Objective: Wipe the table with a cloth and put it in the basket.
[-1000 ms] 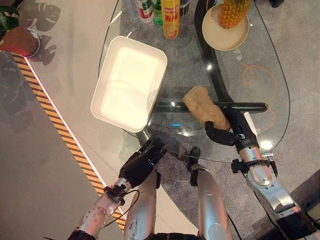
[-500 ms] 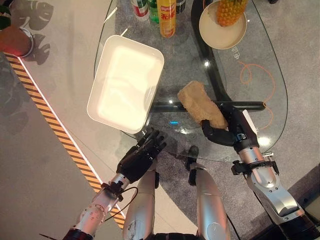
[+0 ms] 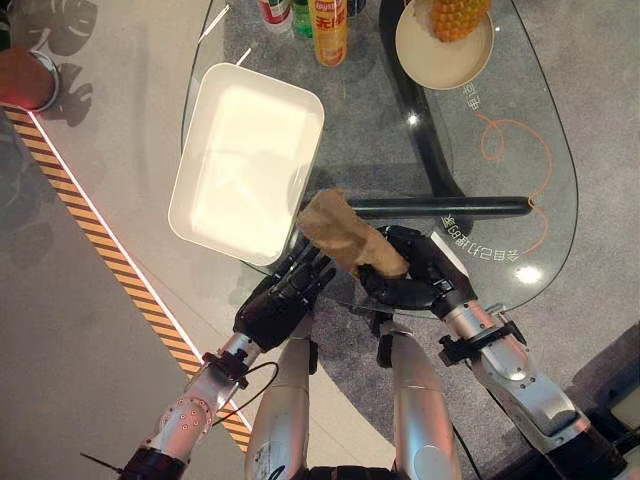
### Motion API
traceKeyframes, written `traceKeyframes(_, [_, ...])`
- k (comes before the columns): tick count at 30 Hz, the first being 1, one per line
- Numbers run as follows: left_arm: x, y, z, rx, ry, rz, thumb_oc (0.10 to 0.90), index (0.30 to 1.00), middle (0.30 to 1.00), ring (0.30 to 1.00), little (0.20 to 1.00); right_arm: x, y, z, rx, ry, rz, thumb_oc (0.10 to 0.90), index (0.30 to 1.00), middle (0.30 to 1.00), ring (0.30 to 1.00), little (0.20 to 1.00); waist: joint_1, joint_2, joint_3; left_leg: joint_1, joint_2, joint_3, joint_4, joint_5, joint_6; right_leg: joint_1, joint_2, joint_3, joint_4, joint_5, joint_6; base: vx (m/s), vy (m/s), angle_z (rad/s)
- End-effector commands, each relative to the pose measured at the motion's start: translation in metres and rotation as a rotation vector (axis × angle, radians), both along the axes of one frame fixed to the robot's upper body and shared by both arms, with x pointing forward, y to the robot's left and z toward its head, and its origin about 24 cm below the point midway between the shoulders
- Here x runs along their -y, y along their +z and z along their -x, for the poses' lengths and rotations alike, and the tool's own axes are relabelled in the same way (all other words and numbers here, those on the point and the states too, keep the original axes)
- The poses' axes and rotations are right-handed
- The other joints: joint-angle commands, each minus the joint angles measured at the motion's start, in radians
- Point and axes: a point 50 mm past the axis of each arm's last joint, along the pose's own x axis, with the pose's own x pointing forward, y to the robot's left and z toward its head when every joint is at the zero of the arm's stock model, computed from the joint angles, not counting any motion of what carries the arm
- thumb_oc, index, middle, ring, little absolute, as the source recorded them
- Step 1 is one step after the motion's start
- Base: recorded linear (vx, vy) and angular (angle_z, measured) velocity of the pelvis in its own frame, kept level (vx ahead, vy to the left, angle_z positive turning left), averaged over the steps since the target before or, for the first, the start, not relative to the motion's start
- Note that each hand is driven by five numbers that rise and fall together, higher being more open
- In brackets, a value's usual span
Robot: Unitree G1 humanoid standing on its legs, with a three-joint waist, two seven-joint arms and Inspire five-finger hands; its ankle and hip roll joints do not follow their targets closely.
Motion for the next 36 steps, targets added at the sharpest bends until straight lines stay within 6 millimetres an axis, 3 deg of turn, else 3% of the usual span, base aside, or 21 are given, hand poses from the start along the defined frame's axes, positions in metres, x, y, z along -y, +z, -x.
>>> traceKeyframes(1, [0.012,0.027,0.008,0.121,-0.059,0.104,0.8,0.9,0.9,0.9,0.9,-0.03,0.057,0.021,0.277,0.233,-0.092,0.1,0.3,0.3,0.3,0.2,-0.002,-0.024,-0.027,-0.025,-0.047,0.114,0.152,-0.127,0.04,0.032,0.06,-0.027,-0.126,0.097,0.006,0.0,0.0,0.0])
traceKeyframes(9, [0.025,0.04,0.004,0.168,-0.095,0.146,0.8,0.9,0.9,0.9,0.9,-0.045,0.052,0.021,0.224,0.288,-0.065,0.1,0.3,0.3,0.3,0.2,-0.002,-0.025,-0.027,-0.035,-0.049,0.11,0.156,-0.125,0.039,0.023,0.06,-0.025,-0.123,0.095,0.003,0.0,0.0,0.0])
traceKeyframes(21, [0.034,0.052,0.011,0.268,-0.17,0.324,0.8,0.9,0.9,0.9,0.9,-0.045,0.044,0.017,0.192,0.212,-0.063,0.1,0.3,0.3,0.3,0.2,-0.008,-0.019,-0.027,-0.053,-0.051,0.119,0.174,-0.133,0.042,0.003,0.053,-0.021,-0.115,0.096,-0.002,0.0,0.01,0.0])
traceKeyframes(36, [0.036,0.068,0.01,0.358,-0.187,0.343,0.8,0.9,0.9,0.9,0.9,-0.05,0.035,0.018,0.169,0.241,0.036,0.1,0.3,0.3,0.3,0.2,-0.009,-0.015,-0.027,-0.048,-0.057,0.12,0.16,-0.131,0.049,-0.001,0.054,-0.007,-0.122,0.104,0.001,0.0,0.017,-0.01])
